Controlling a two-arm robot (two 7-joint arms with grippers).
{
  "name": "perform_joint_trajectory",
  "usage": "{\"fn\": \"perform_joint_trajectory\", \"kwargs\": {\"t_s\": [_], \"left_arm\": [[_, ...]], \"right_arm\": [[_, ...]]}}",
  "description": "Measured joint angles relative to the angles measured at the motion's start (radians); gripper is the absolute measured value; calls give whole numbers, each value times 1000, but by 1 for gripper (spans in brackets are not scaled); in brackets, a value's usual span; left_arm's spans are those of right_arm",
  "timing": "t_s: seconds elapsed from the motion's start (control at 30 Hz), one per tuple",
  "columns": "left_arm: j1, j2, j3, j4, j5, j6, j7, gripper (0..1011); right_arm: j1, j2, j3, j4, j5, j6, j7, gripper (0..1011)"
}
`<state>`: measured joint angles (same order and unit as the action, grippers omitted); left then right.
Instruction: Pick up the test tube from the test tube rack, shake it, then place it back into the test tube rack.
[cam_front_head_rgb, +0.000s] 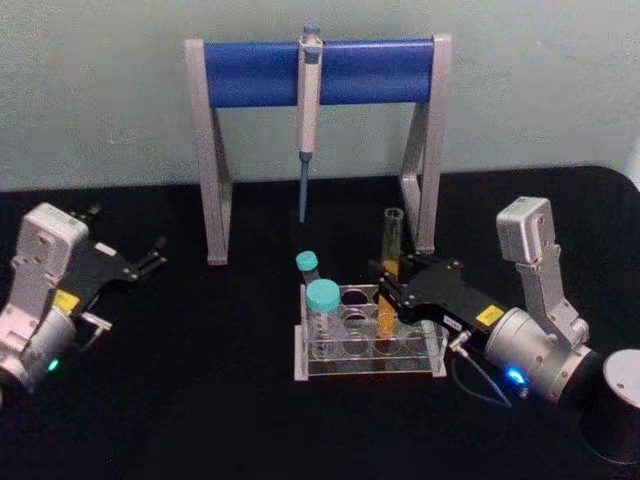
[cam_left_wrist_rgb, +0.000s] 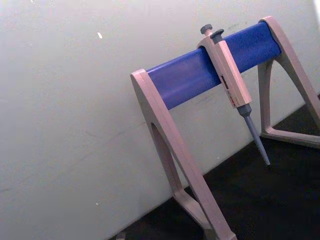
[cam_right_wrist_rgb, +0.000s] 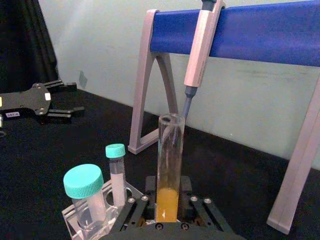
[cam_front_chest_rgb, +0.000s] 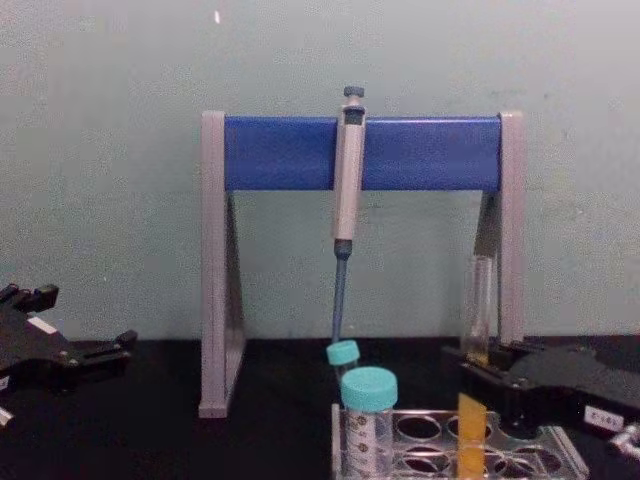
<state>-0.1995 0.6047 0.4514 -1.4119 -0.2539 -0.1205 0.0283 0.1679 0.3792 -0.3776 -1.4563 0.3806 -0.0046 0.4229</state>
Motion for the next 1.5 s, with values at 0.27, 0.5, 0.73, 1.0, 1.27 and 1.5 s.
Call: {"fn": "perform_joint_trajectory", "kwargs": {"t_s": [0.27,0.5,0.73,1.0,1.27,1.5], "left_arm": [[0,0,0,0,0,0,0,1001],[0,0,0,0,0,0,0,1002],[0,0,0,0,0,0,0,1001],[0,0,0,0,0,0,0,1001],[0,0,0,0,0,0,0,1001],[0,0,0,0,0,0,0,1002]], "right_arm": [[0,0,0,0,1,0,1,551],[0,0,0,0,1,0,2,788],[0,0,0,0,2,0,2,957],[-3,5,1,-6,2,-8,6,1000],[-62,44,45,-72,13,-35,1,1000],[-135,57,107,-121,10,-72,-59,1000]]}}
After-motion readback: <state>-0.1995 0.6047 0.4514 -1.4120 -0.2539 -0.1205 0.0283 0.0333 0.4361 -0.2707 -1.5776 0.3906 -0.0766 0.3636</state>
